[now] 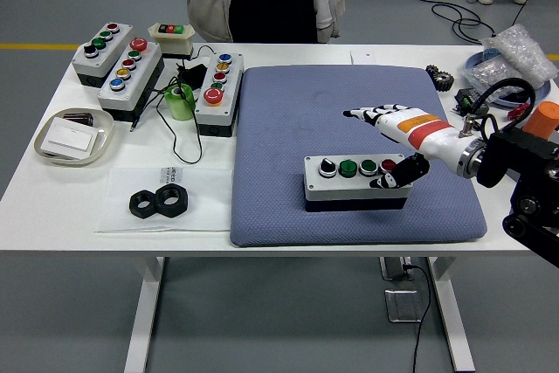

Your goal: Pick up the button,place it on the desk,press the button,press the button

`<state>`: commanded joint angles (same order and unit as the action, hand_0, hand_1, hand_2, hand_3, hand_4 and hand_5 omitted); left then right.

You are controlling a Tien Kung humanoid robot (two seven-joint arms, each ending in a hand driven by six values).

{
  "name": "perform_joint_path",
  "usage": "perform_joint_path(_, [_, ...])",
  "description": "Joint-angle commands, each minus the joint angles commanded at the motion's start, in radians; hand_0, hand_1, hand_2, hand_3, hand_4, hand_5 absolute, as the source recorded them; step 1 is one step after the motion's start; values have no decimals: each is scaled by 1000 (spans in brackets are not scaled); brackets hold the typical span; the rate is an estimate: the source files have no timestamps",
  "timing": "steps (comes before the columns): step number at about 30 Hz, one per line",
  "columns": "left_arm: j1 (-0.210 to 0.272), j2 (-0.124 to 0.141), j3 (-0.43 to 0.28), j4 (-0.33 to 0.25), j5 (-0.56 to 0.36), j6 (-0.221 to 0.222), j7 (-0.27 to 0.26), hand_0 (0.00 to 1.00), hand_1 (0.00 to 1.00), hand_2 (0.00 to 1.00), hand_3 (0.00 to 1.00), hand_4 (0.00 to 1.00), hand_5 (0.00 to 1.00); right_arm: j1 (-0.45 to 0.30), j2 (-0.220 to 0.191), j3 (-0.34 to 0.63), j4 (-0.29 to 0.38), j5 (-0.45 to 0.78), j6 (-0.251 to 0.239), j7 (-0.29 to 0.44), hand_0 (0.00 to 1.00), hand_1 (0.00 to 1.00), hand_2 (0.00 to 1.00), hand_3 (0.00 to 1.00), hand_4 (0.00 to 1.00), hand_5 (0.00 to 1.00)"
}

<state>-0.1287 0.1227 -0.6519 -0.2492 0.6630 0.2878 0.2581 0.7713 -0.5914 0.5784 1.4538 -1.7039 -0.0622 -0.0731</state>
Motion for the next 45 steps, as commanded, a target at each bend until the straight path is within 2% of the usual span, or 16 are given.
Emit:
perform_joint_path(1, [0, 0, 0, 0, 0, 0, 0, 683, 645, 739, 783, 677, 998, -12, -14, 16, 28, -13, -43, -7, 998, 900, 998, 998, 996, 113])
perform_joint_path(2, [0, 0, -1, 0, 1, 0, 0, 683, 645, 739, 783, 676, 998, -21, -23, 28, 46, -25, -76, -11, 674, 466, 530, 941, 759, 136])
perform_joint_path(4, [1, 0, -2, 1, 2, -1, 0, 683, 645, 739, 783, 676, 998, -33, -36, 41, 66, -22, -122, -21, 674, 466, 530, 941, 759, 136])
perform_joint_path(7, [2, 1, -5, 1, 6, -2, 1, 683, 645, 739, 783, 676, 998, -61, -63, 57, 103, 17, -229, -44, 674, 466, 530, 941, 759, 136])
perform_joint_path(8, [2, 1, -6, 1, 7, -2, 1, 683, 645, 739, 784, 676, 998, -67, -69, 57, 108, 25, -244, -51, 276, 58, 231, 689, 617, 154])
perform_joint_path(13, [4, 0, -8, 1, 9, -2, 1, 683, 645, 739, 784, 676, 998, -92, -85, 32, 113, 38, -273, -93, 276, 58, 231, 689, 617, 154])
perform_joint_path(14, [5, 0, -9, 2, 10, -2, 1, 681, 645, 739, 783, 676, 998, -97, -87, 25, 113, 36, -273, -106, 128, 2, 109, 597, 449, 2])
perform_joint_path(16, [5, 0, -10, 2, 10, -2, 1, 681, 645, 739, 783, 676, 998, -100, -87, 22, 113, 35, -273, -112, 128, 2, 109, 597, 449, 2])
perform_joint_path(19, [7, -1, -15, 2, 18, -3, 4, 681, 645, 739, 783, 676, 998, -109, -86, -6, 113, 32, -231, -140, 128, 2, 109, 597, 449, 2])
perform_joint_path(20, [8, -1, -17, 2, 21, -3, 4, 681, 646, 739, 783, 676, 998, -110, -84, -10, 113, 29, -219, -144, 69, 2, 71, 624, 374, 2])
perform_joint_path(27, [10, -1, -22, 2, 28, -3, 7, 682, 645, 740, 782, 677, 998, -111, -82, -43, 100, 18, -151, -168, 54, 2, 59, 642, 363, 2])
perform_joint_path(45, [10, 0, -18, 1, 27, -4, 6, 682, 645, 739, 780, 672, 998, -116, -68, -84, 66, 38, -136, -170, 57, 2, 58, 657, 380, 2])
